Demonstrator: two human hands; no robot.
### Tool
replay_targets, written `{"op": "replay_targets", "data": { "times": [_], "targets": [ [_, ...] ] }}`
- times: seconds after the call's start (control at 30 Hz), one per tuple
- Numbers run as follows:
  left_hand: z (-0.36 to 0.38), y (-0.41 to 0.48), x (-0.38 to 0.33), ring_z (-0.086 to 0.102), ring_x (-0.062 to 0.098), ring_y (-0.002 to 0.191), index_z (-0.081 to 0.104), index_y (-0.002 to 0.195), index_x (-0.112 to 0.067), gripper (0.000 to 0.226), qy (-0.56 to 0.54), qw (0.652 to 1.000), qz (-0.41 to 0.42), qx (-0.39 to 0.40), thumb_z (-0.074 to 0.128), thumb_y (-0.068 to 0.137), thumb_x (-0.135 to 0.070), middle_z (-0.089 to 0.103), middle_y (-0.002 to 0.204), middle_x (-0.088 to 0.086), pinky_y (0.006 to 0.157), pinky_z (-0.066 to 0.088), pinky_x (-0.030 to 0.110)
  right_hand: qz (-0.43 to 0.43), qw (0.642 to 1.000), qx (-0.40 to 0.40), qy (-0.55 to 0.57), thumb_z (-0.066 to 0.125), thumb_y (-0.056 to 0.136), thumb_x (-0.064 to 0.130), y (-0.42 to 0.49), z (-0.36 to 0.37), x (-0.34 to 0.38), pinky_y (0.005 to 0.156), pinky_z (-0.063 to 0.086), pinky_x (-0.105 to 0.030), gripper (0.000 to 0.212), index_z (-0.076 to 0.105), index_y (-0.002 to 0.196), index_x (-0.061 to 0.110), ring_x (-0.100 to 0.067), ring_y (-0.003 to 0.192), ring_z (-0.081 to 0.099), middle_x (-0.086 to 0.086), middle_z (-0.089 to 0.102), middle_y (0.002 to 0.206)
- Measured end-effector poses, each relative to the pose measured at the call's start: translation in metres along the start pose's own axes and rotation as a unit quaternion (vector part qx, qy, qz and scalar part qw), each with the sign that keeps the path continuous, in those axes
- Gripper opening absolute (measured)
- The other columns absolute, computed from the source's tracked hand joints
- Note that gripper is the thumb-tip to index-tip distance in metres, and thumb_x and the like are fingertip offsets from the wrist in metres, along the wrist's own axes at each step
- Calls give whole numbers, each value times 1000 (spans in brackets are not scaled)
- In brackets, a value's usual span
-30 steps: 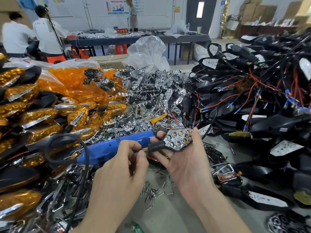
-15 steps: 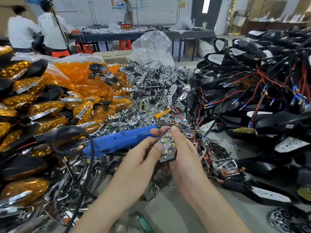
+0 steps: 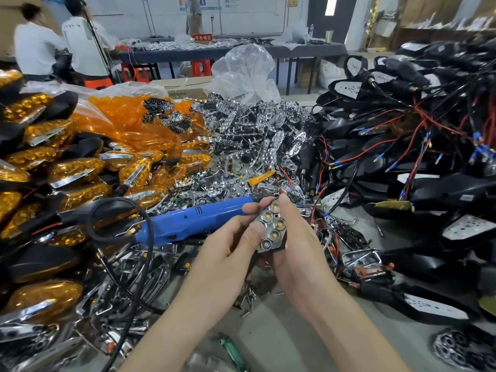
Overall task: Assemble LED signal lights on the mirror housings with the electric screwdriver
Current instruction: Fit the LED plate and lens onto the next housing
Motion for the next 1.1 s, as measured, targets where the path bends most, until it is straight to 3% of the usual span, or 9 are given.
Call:
{"op": "replay_targets", "data": {
  "times": [0.1, 0.17, 0.27, 0.37, 0.47, 0.57, 0.7, 0.83, 1.1],
  "targets": [
    [3, -1, 2, 68, 0, 77, 68, 109, -53, 25, -35, 999, -23, 12, 51, 92, -46, 73, 89, -22, 63, 51, 15, 52, 996, -3, 70, 41, 97, 59, 0, 1, -3, 53, 54, -24, 50, 74, 79, 26, -18, 79, 73, -6, 78, 102],
    [4, 0, 3, 67, 9, 71, 69, 107, -51, 23, -44, 998, -36, 14, 52, 98, -40, 72, 82, -19, 62, 56, 25, 60, 993, 4, 97, 37, 98, 60, 0, 2, -3, 47, 51, -22, 52, 69, 86, 21, -18, 73, 72, -7, 78, 100],
    [2, -1, 7, 63, 8, 61, 73, 100, -42, 26, -62, 996, -59, 5, 47, 101, -40, 67, 68, -13, 56, 51, 19, 65, 992, 8, 107, 41, 93, 62, 1, 2, -5, 47, 51, -24, 50, 69, 85, 22, -21, 69, 70, -6, 78, 99],
    [0, -1, 12, 65, 8, 67, 74, 102, -41, 32, -51, 996, -73, 7, 42, 104, -41, 74, 77, -5, 67, 53, 20, 66, 994, -3, 89, 47, 82, 67, 2, 0, -7, 41, 37, -22, 48, 74, 76, 29, -24, 69, 65, -4, 78, 102],
    [0, -1, 18, 67, 20, 70, 75, 100, -29, 33, -65, 994, -88, 15, 43, 105, -32, 74, 81, 8, 67, 58, 35, 70, 992, -22, 100, 39, 97, 63, 6, -6, -10, 45, 38, -24, 49, 67, 87, 24, -21, 80, 74, -5, 78, 97],
    [-3, -3, 18, 71, 17, 77, 74, 106, -32, 29, -38, 996, -79, 12, 45, 105, -29, 75, 88, 3, 66, 62, 43, 67, 988, -34, 132, 33, 104, 59, 11, -8, -9, 69, 52, -35, 51, 63, 85, 22, -22, 83, 74, -5, 76, 87],
    [-5, -5, 15, 71, 13, 74, 70, 112, -34, 27, 2, 999, -54, 6, 48, 104, -22, 73, 97, -10, 62, 61, 35, 66, 988, -40, 137, 31, 104, 58, 13, -11, -8, 56, 48, -30, 51, 61, 88, 20, -23, 80, 74, -4, 71, 79],
    [-3, -6, 14, 71, 9, 73, 67, 112, -38, 24, 37, 998, -41, 5, 50, 102, -23, 74, 96, -12, 62, 59, 28, 56, 985, -41, 155, 37, 103, 57, 13, -11, -6, 72, 50, -38, 54, 67, 78, 19, -24, 75, 74, -5, 69, 74],
    [-2, -6, 10, 71, 7, 76, 66, 111, -39, 24, 41, 999, -28, 7, 52, 101, -22, 73, 97, -19, 64, 57, 24, 46, 982, -7, 185, 41, 102, 52, 11, -7, -2, 81, 52, -41, 56, 73, 68, 22, -26, 80, 73, -6, 68, 76]
  ]
}}
Point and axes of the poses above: each hand's wrist, its own y-axis towards the middle knuckle, its own z-axis out of the palm, x = y × z, the point moved 9 cm from there along y, towards the middle knuckle
